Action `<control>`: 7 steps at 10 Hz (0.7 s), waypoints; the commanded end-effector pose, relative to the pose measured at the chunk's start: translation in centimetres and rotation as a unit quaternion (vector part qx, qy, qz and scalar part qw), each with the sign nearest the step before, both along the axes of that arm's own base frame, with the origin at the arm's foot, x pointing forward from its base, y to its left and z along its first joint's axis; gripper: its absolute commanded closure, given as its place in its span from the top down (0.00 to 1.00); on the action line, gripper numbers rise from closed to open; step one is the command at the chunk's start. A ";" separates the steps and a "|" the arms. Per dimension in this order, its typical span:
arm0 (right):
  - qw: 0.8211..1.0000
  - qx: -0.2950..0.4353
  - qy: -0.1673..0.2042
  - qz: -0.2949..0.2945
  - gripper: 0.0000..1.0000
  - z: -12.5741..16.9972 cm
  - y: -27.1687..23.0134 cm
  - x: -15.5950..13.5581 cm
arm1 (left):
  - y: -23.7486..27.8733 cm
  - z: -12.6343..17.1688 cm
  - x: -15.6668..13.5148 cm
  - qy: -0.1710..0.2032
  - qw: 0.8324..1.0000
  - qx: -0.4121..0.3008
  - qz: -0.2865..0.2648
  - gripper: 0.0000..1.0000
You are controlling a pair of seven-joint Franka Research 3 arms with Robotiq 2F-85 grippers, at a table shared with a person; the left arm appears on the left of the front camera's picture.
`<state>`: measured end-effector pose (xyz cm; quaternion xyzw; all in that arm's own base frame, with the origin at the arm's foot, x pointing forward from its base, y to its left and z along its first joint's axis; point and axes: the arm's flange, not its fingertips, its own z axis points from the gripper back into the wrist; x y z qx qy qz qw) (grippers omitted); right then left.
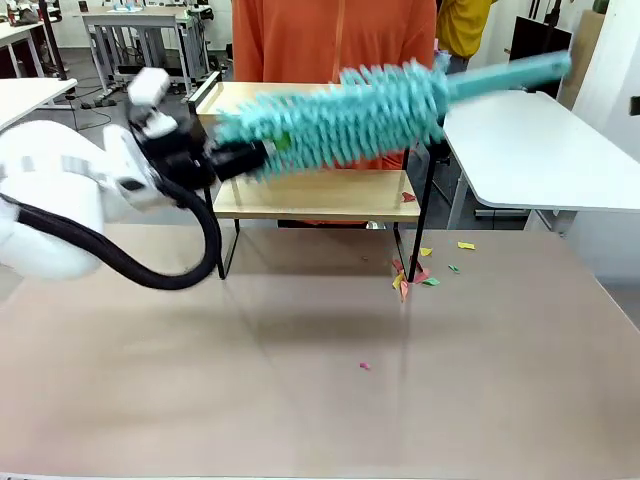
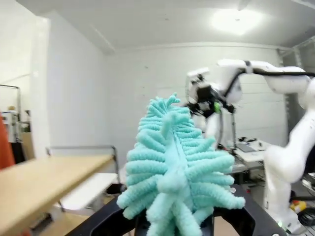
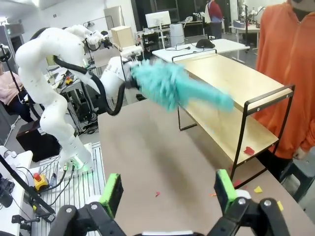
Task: Clean the shelf.
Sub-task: Hand the Duster back to the human.
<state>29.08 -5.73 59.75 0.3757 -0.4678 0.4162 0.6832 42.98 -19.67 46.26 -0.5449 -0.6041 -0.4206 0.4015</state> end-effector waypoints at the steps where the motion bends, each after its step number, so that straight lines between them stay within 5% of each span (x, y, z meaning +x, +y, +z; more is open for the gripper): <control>1: 1.000 0.006 -0.016 0.006 1.00 0.2 0.0 0.4 | 2.8 4.7 -2.4 0.006 0.994 0.003 0.107 0.17; 3: 1.000 0.006 -0.016 0.006 1.00 0.2 0.0 0.4 | 7.0 7.7 -3.9 0.006 0.976 -0.007 0.220 0.17; 7: 1.000 0.006 -0.016 0.006 1.00 0.2 0.0 0.4 | 14.7 10.7 -8.4 -0.031 0.901 -0.036 0.432 0.17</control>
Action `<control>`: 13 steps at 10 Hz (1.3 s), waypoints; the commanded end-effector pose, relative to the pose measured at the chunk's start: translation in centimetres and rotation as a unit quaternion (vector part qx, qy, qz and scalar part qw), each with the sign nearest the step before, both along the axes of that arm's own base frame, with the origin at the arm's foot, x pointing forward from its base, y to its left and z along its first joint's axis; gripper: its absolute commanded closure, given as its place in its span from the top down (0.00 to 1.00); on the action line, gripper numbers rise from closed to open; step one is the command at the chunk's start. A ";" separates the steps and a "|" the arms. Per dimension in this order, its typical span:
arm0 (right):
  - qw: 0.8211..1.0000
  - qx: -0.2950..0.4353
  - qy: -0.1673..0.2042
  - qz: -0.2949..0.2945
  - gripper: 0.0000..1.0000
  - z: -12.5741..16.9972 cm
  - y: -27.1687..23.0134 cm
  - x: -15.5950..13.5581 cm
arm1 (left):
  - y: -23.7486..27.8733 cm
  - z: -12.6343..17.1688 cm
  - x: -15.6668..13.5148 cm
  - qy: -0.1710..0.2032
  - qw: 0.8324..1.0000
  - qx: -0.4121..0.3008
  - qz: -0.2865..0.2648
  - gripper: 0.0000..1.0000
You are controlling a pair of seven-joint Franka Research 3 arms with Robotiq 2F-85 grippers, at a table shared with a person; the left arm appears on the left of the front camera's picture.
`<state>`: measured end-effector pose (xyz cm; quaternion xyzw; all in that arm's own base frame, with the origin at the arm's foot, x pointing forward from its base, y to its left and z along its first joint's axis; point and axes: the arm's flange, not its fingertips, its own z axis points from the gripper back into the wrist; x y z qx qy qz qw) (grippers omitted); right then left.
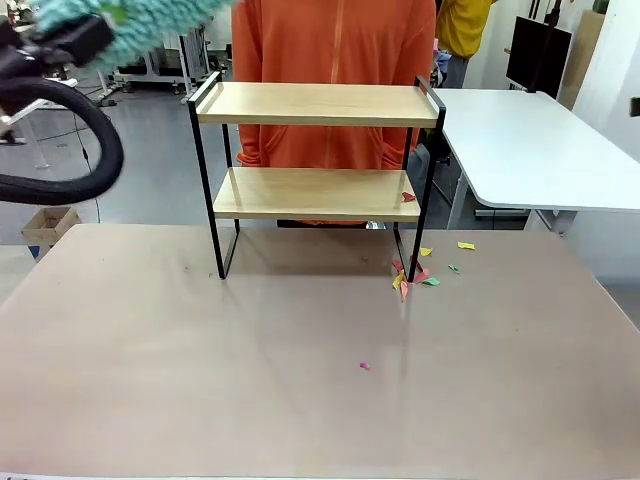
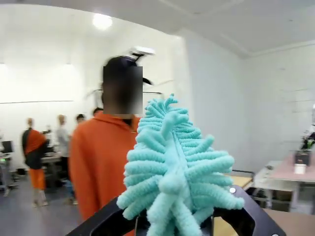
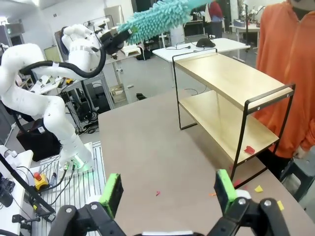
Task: Clean the shelf.
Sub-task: Hand the Duster back to the human.
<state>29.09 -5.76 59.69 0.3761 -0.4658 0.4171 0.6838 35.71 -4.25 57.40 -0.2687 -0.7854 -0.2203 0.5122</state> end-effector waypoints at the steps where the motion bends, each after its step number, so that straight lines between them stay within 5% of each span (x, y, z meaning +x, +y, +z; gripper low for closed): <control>1: 1.000 0.007 -0.018 0.005 1.00 0.3 0.0 0.3 | 0.7 -0.9 -1.6 -0.008 0.995 0.000 0.103 0.17; 4: 1.000 0.007 -0.018 0.005 1.00 0.3 0.0 0.3 | 3.7 -3.5 -2.1 0.029 0.979 0.003 0.204 0.17; 8: 1.000 0.007 -0.018 0.005 1.00 0.3 0.0 0.3 | 6.3 -6.5 -2.8 0.056 0.969 -0.012 0.239 0.17; 13: 1.000 0.007 -0.018 0.005 1.00 0.3 0.0 0.3 | 6.5 -17.5 -1.5 0.164 0.954 -0.031 0.249 0.17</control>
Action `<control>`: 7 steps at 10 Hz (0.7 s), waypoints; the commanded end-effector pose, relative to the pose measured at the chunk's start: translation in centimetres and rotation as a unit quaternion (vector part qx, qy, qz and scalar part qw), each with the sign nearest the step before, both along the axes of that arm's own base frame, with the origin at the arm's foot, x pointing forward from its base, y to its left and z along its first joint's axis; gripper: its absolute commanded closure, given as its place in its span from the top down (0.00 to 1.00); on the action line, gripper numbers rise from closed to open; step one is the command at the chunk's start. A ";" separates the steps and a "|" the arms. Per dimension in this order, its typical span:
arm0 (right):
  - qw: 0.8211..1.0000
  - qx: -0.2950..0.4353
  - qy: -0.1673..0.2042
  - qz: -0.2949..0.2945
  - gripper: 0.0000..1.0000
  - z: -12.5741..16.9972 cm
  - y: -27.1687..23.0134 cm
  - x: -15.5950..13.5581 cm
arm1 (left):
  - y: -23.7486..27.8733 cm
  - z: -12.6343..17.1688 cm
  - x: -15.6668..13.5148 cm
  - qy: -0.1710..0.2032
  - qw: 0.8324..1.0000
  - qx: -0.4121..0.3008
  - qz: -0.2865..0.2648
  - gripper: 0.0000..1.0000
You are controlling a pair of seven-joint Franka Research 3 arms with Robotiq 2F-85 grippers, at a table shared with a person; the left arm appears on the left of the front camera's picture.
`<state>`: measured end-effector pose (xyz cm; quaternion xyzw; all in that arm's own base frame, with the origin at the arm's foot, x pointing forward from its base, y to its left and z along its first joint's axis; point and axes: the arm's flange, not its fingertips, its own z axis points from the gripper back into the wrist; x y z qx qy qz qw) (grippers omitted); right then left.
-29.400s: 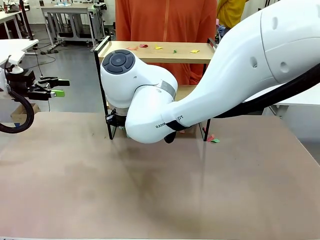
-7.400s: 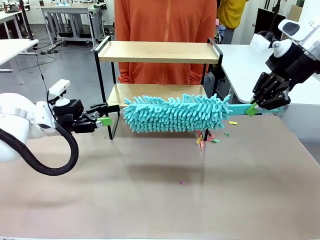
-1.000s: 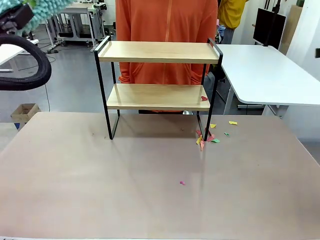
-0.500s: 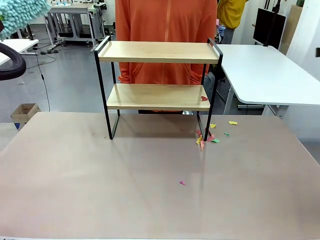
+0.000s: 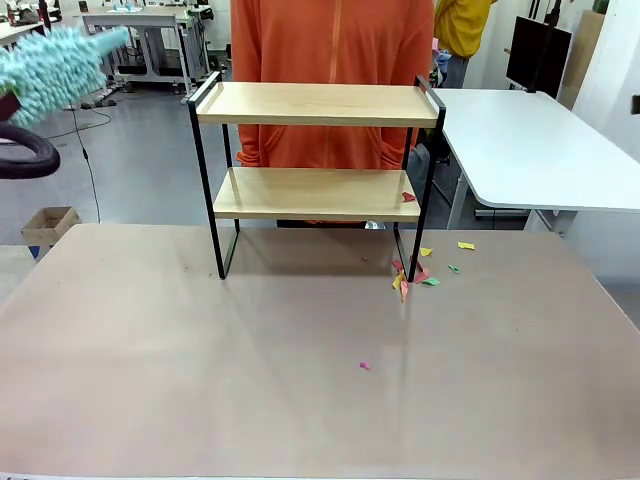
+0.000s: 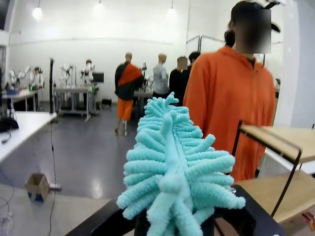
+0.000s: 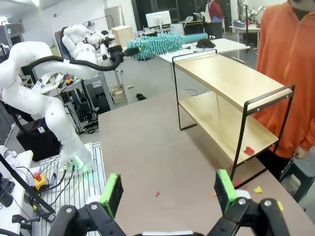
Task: Clean the shelf.
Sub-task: Hand the Duster back to the human.
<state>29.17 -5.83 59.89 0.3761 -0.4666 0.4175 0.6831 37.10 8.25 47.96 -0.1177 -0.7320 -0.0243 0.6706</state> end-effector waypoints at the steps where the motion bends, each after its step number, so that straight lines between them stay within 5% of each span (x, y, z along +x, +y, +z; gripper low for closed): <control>1: 1.000 0.007 -0.017 0.004 1.00 0.1 0.1 0.3 | -6.3 -10.4 -3.3 0.005 1.000 -0.015 0.009 0.17; 5: 1.000 0.007 -0.017 0.004 1.00 0.1 0.1 0.3 | -8.1 -15.6 -4.5 -0.021 0.999 -0.039 0.002 0.17; 6: 1.000 0.007 -0.017 0.004 1.00 0.1 0.1 0.3 | 2.2 -7.2 2.3 0.043 0.998 -0.034 -0.004 0.17; 7: 1.000 0.007 -0.017 0.004 1.00 0.1 0.1 0.3 | 2.2 -7.2 2.3 0.043 0.998 -0.034 -0.004 0.17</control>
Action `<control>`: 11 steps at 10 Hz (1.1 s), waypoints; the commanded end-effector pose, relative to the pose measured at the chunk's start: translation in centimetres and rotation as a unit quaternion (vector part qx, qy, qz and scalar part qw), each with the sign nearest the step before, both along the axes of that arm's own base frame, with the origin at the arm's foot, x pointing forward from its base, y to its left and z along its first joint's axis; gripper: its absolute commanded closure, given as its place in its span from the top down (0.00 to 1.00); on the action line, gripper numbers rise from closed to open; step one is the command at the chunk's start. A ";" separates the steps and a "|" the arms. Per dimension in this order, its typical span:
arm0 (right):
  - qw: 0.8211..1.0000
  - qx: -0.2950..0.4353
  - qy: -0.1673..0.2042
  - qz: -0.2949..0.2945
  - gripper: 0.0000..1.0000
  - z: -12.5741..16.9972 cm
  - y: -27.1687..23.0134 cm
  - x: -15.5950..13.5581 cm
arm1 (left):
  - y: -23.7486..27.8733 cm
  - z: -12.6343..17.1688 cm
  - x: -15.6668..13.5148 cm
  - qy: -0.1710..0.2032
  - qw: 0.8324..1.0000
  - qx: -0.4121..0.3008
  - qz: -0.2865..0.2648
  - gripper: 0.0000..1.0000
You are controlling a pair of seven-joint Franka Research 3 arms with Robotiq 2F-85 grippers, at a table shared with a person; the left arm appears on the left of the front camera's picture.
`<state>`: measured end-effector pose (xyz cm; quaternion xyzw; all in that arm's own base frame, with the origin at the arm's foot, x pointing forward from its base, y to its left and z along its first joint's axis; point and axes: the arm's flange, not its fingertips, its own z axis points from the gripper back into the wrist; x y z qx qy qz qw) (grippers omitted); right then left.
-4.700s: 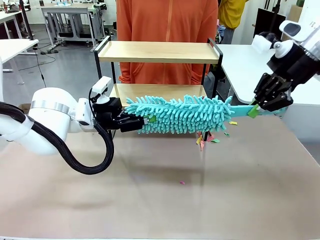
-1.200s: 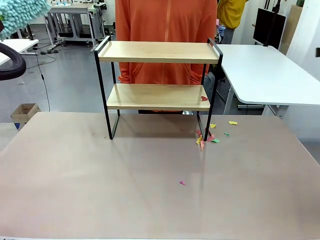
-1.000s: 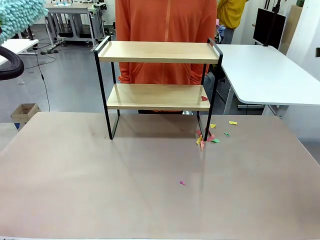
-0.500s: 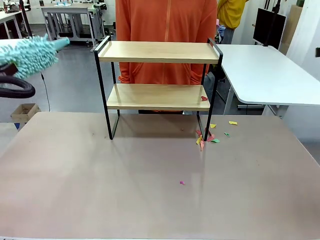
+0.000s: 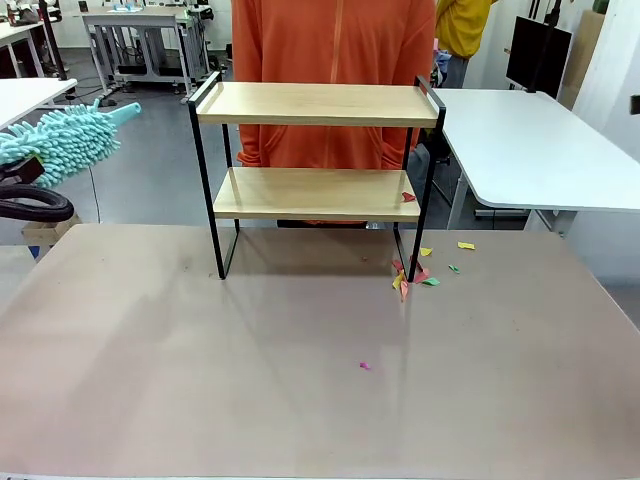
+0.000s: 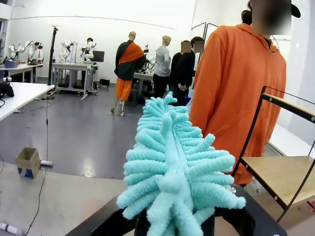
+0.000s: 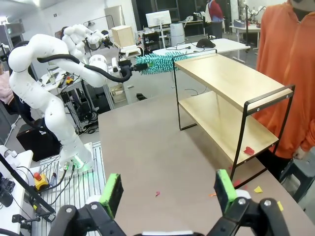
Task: Clean the shelf.
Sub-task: Hand the Duster back to the human.
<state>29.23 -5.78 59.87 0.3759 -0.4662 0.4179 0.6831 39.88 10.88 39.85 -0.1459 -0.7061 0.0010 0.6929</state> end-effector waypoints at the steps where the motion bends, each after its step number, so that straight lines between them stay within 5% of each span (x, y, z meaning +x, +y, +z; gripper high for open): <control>1: 1.000 0.007 -0.017 0.004 1.00 0.1 0.0 0.2 | -0.5 1.0 -0.4 0.006 1.000 0.000 0.002 0.17; 11: 1.000 0.007 -0.017 0.004 1.00 0.1 0.0 0.2 | -0.5 1.0 -0.4 0.006 1.000 0.000 0.002 0.17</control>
